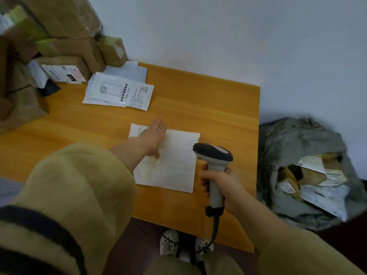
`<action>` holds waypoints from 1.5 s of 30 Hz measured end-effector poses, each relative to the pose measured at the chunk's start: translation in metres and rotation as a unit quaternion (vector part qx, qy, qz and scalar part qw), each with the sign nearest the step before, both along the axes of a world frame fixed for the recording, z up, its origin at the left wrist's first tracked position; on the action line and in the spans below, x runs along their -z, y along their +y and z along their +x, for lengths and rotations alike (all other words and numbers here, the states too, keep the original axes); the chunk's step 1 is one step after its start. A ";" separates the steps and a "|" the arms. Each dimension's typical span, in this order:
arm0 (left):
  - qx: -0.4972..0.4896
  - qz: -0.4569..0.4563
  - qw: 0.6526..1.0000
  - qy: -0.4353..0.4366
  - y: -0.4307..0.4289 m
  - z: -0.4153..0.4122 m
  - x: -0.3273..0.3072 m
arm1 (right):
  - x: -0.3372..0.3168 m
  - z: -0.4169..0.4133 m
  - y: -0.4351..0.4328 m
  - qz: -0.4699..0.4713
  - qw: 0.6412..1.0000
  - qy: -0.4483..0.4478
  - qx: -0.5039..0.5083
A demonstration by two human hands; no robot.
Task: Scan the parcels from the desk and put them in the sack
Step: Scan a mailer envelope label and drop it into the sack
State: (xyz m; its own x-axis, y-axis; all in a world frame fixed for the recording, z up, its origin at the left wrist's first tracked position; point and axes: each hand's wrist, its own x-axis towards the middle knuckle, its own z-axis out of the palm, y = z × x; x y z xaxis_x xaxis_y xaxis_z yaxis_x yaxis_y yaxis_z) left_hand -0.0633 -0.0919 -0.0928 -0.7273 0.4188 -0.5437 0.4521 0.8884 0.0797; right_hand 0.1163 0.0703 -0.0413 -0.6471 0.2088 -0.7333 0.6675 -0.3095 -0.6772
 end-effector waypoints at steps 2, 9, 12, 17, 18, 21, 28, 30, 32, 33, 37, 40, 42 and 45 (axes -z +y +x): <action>0.046 -0.051 0.998 -0.010 0.010 -0.016 0.007 | 0.001 0.002 0.001 -0.002 1.000 -0.001 0.006; 0.061 -0.070 0.995 0.040 0.012 -0.010 -0.003 | -0.004 0.006 0.002 0.014 0.999 0.032 0.033; -0.064 0.029 0.997 0.034 -0.001 -0.010 -0.031 | -0.018 0.005 -0.005 -0.002 0.998 0.059 0.034; -0.342 0.310 0.887 0.025 -0.037 -0.009 -0.085 | -0.052 0.001 -0.022 -0.020 0.993 0.114 0.004; -0.393 0.367 0.843 0.013 -0.043 -0.005 -0.092 | -0.059 0.002 -0.026 -0.022 0.991 0.132 -0.002; -0.473 0.469 0.746 -0.003 -0.053 0.007 -0.112 | -0.076 0.005 -0.035 -0.015 0.985 0.172 -0.023; -0.486 0.572 0.660 0.026 -0.061 0.026 -0.143 | -0.104 0.014 -0.045 0.010 0.978 0.191 -0.082; -0.483 0.588 0.649 0.029 -0.060 0.029 -0.149 | -0.108 0.018 -0.048 0.012 0.977 0.196 -0.089; -0.480 0.599 0.640 0.024 -0.061 0.032 -0.153 | -0.112 0.021 -0.049 0.014 0.975 0.205 -0.090; -0.479 0.603 0.637 0.025 -0.062 0.032 -0.154 | -0.114 0.022 -0.049 0.015 0.973 0.211 -0.088; -0.469 0.610 0.638 0.033 -0.062 0.032 -0.156 | -0.121 0.024 -0.048 0.014 0.971 0.225 -0.081; -0.470 0.612 0.636 0.030 -0.062 0.031 -0.158 | -0.123 0.027 -0.050 0.007 0.970 0.226 -0.089; -0.465 0.613 0.639 0.031 -0.060 0.030 -0.159 | -0.123 0.027 -0.049 0.006 0.970 0.226 -0.086; -0.463 0.615 0.637 0.030 -0.058 0.029 -0.160 | -0.124 0.025 -0.047 0.006 0.971 0.227 -0.078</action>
